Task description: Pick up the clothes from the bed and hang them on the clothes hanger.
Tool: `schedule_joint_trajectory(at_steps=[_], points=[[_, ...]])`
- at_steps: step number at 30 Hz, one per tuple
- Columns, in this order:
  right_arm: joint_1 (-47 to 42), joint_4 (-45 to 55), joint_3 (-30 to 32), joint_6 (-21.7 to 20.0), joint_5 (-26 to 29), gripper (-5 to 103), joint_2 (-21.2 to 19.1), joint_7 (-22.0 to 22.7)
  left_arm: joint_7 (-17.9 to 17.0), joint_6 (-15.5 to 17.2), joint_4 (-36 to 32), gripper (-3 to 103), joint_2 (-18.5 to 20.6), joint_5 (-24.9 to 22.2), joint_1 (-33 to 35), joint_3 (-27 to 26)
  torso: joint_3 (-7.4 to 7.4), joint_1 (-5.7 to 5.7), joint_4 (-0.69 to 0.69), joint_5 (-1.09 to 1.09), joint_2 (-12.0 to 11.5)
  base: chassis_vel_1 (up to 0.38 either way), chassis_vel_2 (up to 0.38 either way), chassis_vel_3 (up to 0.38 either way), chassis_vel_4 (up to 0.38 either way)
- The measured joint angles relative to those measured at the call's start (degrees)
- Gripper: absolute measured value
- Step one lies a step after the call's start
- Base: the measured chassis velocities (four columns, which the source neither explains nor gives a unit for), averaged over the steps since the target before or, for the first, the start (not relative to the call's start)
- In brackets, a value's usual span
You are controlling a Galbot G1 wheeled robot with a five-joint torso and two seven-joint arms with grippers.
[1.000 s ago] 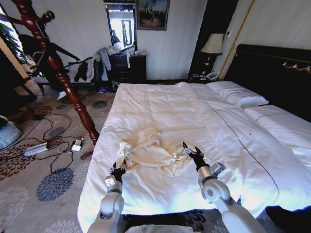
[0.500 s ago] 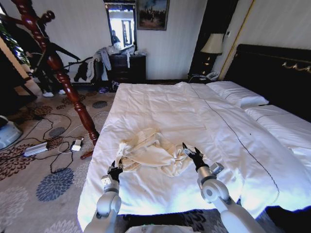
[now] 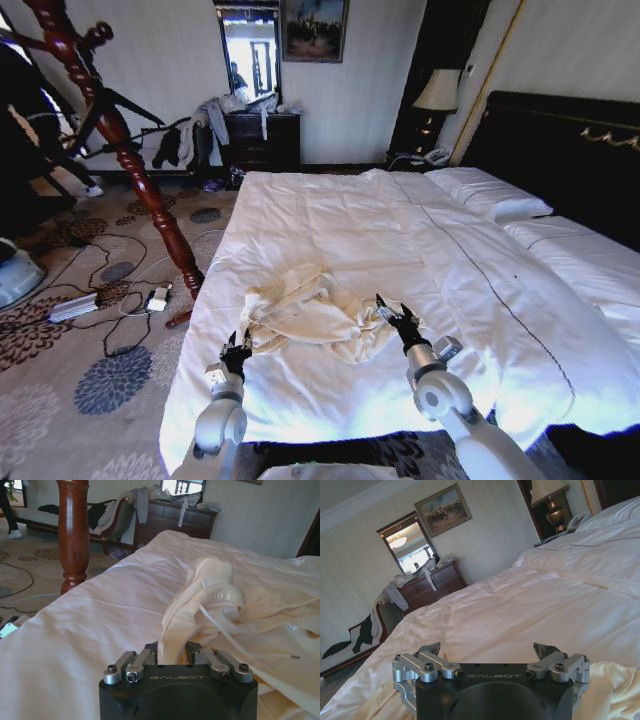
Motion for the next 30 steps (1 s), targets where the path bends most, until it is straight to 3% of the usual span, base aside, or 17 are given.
schedule_joint_trajectory(at_steps=[3, 5, 6, 8, 14, 18, 22, 26, 29, 30], points=[[-0.7, 0.5, 0.7, 0.0, 0.0, 100, -0.3, 0.1, 0.2, -0.1, 0.0, 15, -0.1, 0.0, -0.1, 0.0, 0.00, 0.00, 0.00, 0.00, 0.0, 0.000, 0.000, 0.000, 0.000], [-0.8, 0.6, 0.9, 0.0, 0.0, 100, -0.3, 0.1, 0.3, -0.2, 0.1, 15, -0.1, 0.0, -0.1, 0.0, 0.00, 0.00, 0.00, 0.00, 0.0, 0.000, 0.000, 0.000, 0.000], [-1.0, 0.7, 1.2, 0.0, 0.0, 100, -0.4, 0.2, 0.4, -0.3, 0.2, 4, -0.1, 0.1, -0.2, 0.0, 0.00, 0.00, 0.00, 0.00, 0.0, 0.000, 0.000, 0.000, 0.000], [-1.1, 0.7, 1.6, 0.0, 0.0, 100, -0.5, 0.5, 0.6, -0.5, 0.2, 2, -0.2, 0.2, -0.3, -0.2, 0.00, 0.00, 0.00, 0.00, 0.0, 0.000, 0.000, 0.000, 0.000], [-1.0, 0.2, 2.3, 0.0, 0.3, 100, -1.4, 1.4, 2.3, -1.9, -2.6, 0, 1.4, -1.2, 0.4, -0.9, 0.00, 0.00, 0.00, -0.01, 0.0, 0.000, 0.000, 0.000, 0.000], [-0.6, -0.1, 2.4, 0.0, 0.3, 100, -2.1, 1.4, 5.3, -3.9, -8.5, 0, 7.4, -5.2, 3.1, -4.3, 0.00, 0.00, 0.00, -0.01, 0.0, 0.000, 0.000, 0.000, 0.000], [-0.4, 0.0, 2.2, 0.9, 0.3, 100, -2.3, 0.4, 5.6, -5.0, -11.6, 0, 10.1, -8.3, 5.2, -7.8, 0.00, 0.00, -0.01, 0.02, 0.0, 0.000, 0.000, 0.000, 0.000], [0.4, 0.3, -0.2, 4.4, -0.7, 100, -3.6, -1.4, 4.5, -5.7, -10.1, 0, 9.3, -7.8, 6.9, -9.8, 0.00, 0.00, -0.01, 0.02, 0.0, 0.000, 0.000, 0.000, 0.000], [2.0, 0.2, -4.8, 5.8, -3.3, 100, -8.7, -2.5, 1.3, -5.8, -6.9, 0, 5.2, -5.8, 7.4, -10.7, 0.00, 0.00, 0.00, 0.00, 0.0, 0.000, 0.000, 0.000, 0.000], [2.0, 0.2, -4.8, 5.8, -3.3, 100, -8.7, -2.5, 1.3, -5.8, -6.9, 0, 5.2, -5.8, 7.4, -10.7, 0.00, 0.00, 0.00, 0.00, 0.0, 0.000, 0.000, 0.000, 0.000]])
